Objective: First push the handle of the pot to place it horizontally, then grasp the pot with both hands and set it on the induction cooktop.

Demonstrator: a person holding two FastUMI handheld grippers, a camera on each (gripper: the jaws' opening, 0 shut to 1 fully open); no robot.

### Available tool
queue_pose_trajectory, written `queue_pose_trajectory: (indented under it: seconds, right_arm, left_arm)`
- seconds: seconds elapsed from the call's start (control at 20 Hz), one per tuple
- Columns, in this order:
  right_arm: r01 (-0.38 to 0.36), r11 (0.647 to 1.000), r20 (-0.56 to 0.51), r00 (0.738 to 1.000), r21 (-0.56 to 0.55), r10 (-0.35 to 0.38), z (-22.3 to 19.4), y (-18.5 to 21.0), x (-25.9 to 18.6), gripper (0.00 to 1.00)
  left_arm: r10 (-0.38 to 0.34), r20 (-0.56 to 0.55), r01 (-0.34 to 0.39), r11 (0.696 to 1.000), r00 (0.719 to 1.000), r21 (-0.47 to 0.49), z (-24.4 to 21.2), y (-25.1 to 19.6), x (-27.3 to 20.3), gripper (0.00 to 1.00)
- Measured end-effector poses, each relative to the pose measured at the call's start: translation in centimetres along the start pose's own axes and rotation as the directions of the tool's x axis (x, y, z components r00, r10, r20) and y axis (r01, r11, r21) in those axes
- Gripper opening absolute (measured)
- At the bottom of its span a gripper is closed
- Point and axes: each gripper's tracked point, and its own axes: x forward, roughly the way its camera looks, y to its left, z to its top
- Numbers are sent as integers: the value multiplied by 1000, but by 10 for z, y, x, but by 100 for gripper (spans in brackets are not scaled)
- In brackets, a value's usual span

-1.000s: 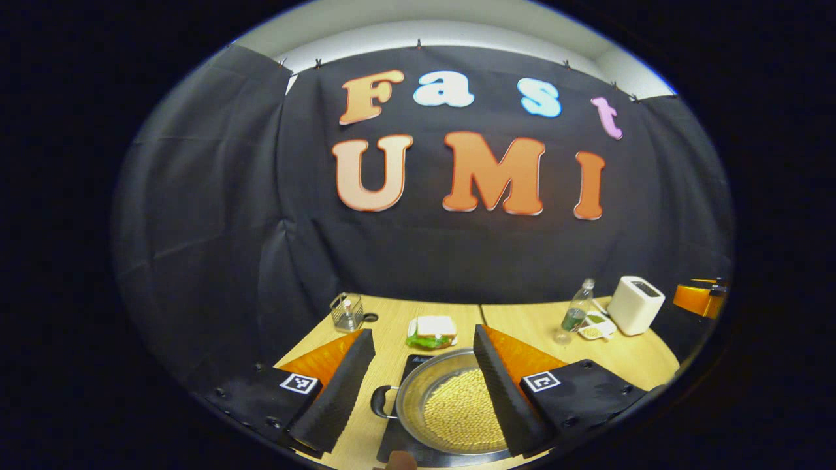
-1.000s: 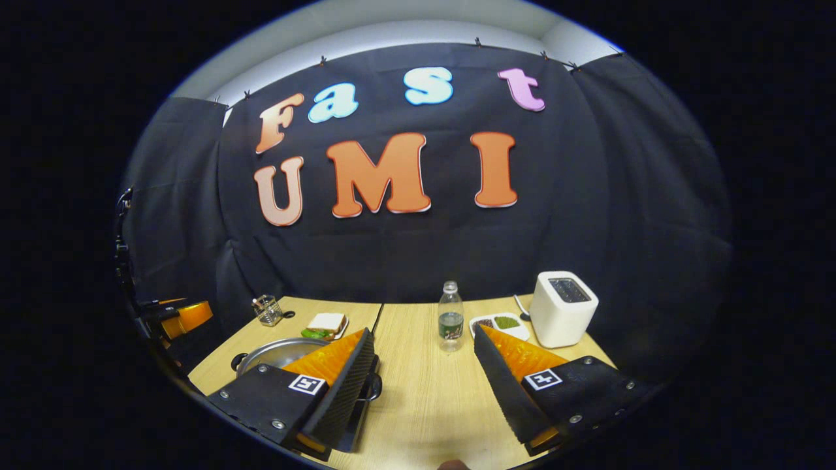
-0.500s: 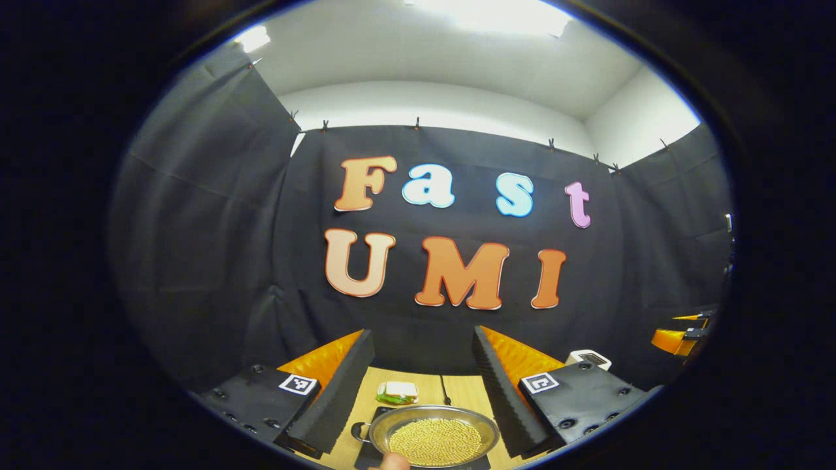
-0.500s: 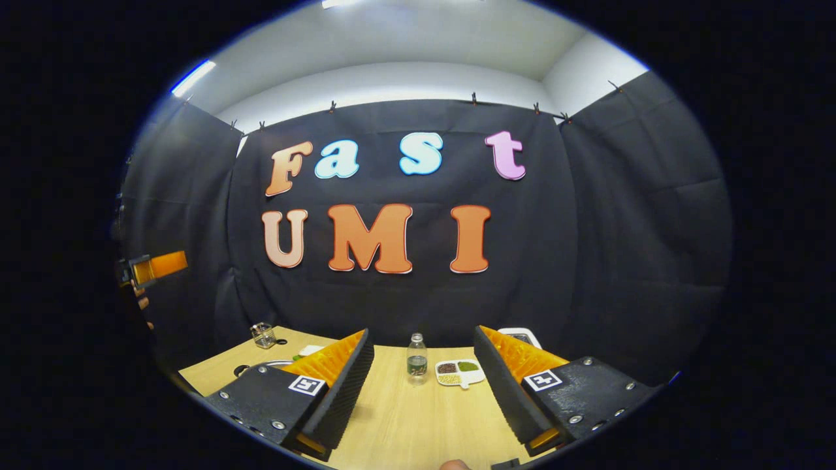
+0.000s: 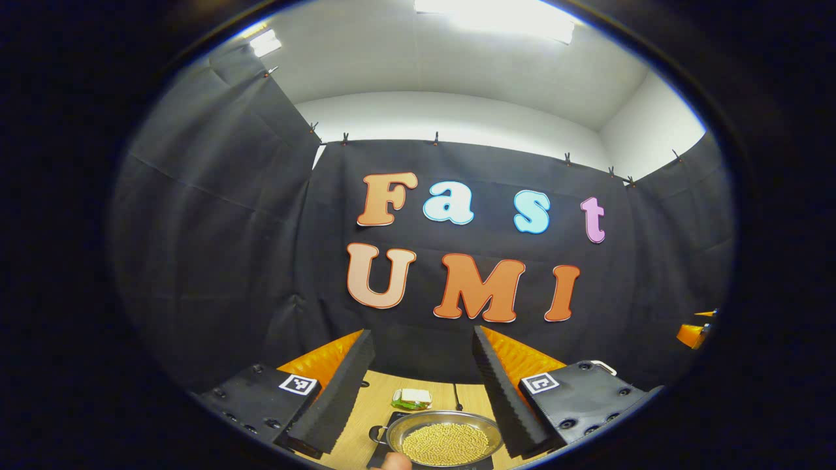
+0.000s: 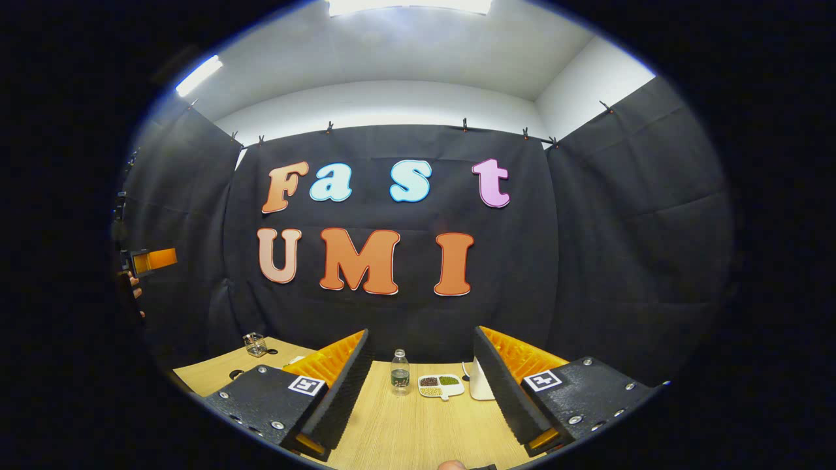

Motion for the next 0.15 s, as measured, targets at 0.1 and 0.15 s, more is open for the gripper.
queue_pose_trajectory:
  seconds: [0.1, 0.15]
  right_arm:
    - [-1, 1000, -1, 1000, 5, 1, 0, 1, -1, 95]
    - [-3, 1000, -2, 1000, 6, 3, -1, 1, -2, 95]
  left_arm:
    - [-12, 0, 12, 1000, 1000, 1, 2, -4, -1, 99]
    - [-13, 2, 13, 1000, 1000, 5, 4, -3, -3, 99]
